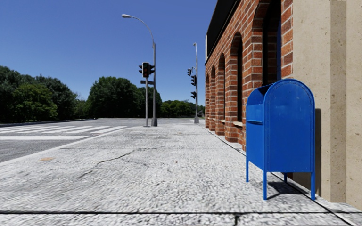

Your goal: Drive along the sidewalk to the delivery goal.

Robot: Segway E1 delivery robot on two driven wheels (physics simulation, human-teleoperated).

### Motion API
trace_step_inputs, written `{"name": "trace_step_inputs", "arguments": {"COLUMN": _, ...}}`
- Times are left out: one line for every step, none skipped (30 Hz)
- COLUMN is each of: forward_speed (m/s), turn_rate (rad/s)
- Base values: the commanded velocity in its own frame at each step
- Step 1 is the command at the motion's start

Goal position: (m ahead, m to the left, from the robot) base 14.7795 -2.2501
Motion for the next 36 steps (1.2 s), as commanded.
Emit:
{"name": "trace_step_inputs", "arguments": {"forward_speed": 2.00, "turn_rate": -0.32}}
{"name": "trace_step_inputs", "arguments": {"forward_speed": 2.00, "turn_rate": -0.32}}
{"name": "trace_step_inputs", "arguments": {"forward_speed": 2.00, "turn_rate": -0.15}}
{"name": "trace_step_inputs", "arguments": {"forward_speed": 2.00, "turn_rate": -0.15}}
{"name": "trace_step_inputs", "arguments": {"forward_speed": 2.00, "turn_rate": 0.00}}
{"name": "trace_step_inputs", "arguments": {"forward_speed": 2.00, "turn_rate": 0.00}}
{"name": "trace_step_inputs", "arguments": {"forward_speed": 2.00, "turn_rate": 0.00}}
{"name": "trace_step_inputs", "arguments": {"forward_speed": 2.00, "turn_rate": 0.00}}
{"name": "trace_step_inputs", "arguments": {"forward_speed": 2.00, "turn_rate": 0.00}}
{"name": "trace_step_inputs", "arguments": {"forward_speed": 2.00, "turn_rate": 0.00}}
{"name": "trace_step_inputs", "arguments": {"forward_speed": 2.00, "turn_rate": 0.00}}
{"name": "trace_step_inputs", "arguments": {"forward_speed": 2.00, "turn_rate": 0.00}}
{"name": "trace_step_inputs", "arguments": {"forward_speed": 2.00, "turn_rate": 0.00}}
{"name": "trace_step_inputs", "arguments": {"forward_speed": 2.00, "turn_rate": 0.00}}
{"name": "trace_step_inputs", "arguments": {"forward_speed": 2.00, "turn_rate": 0.00}}
{"name": "trace_step_inputs", "arguments": {"forward_speed": 2.00, "turn_rate": 0.00}}
{"name": "trace_step_inputs", "arguments": {"forward_speed": 2.00, "turn_rate": 0.00}}
{"name": "trace_step_inputs", "arguments": {"forward_speed": 2.00, "turn_rate": 0.00}}
{"name": "trace_step_inputs", "arguments": {"forward_speed": 2.00, "turn_rate": 0.00}}
{"name": "trace_step_inputs", "arguments": {"forward_speed": 2.00, "turn_rate": 0.00}}
{"name": "trace_step_inputs", "arguments": {"forward_speed": 2.00, "turn_rate": 0.00}}
{"name": "trace_step_inputs", "arguments": {"forward_speed": 2.00, "turn_rate": 0.00}}
{"name": "trace_step_inputs", "arguments": {"forward_speed": 2.00, "turn_rate": 0.00}}
{"name": "trace_step_inputs", "arguments": {"forward_speed": 2.00, "turn_rate": 0.00}}
{"name": "trace_step_inputs", "arguments": {"forward_speed": 2.00, "turn_rate": 0.00}}
{"name": "trace_step_inputs", "arguments": {"forward_speed": 2.00, "turn_rate": 0.00}}
{"name": "trace_step_inputs", "arguments": {"forward_speed": 2.00, "turn_rate": 0.00}}
{"name": "trace_step_inputs", "arguments": {"forward_speed": 2.00, "turn_rate": 0.00}}
{"name": "trace_step_inputs", "arguments": {"forward_speed": 2.00, "turn_rate": 0.00}}
{"name": "trace_step_inputs", "arguments": {"forward_speed": 2.00, "turn_rate": 0.00}}
{"name": "trace_step_inputs", "arguments": {"forward_speed": 2.00, "turn_rate": 0.00}}
{"name": "trace_step_inputs", "arguments": {"forward_speed": 2.00, "turn_rate": 0.00}}
{"name": "trace_step_inputs", "arguments": {"forward_speed": 2.00, "turn_rate": 0.00}}
{"name": "trace_step_inputs", "arguments": {"forward_speed": 2.00, "turn_rate": 0.00}}
{"name": "trace_step_inputs", "arguments": {"forward_speed": 2.00, "turn_rate": 0.00}}
{"name": "trace_step_inputs", "arguments": {"forward_speed": 2.00, "turn_rate": 0.00}}
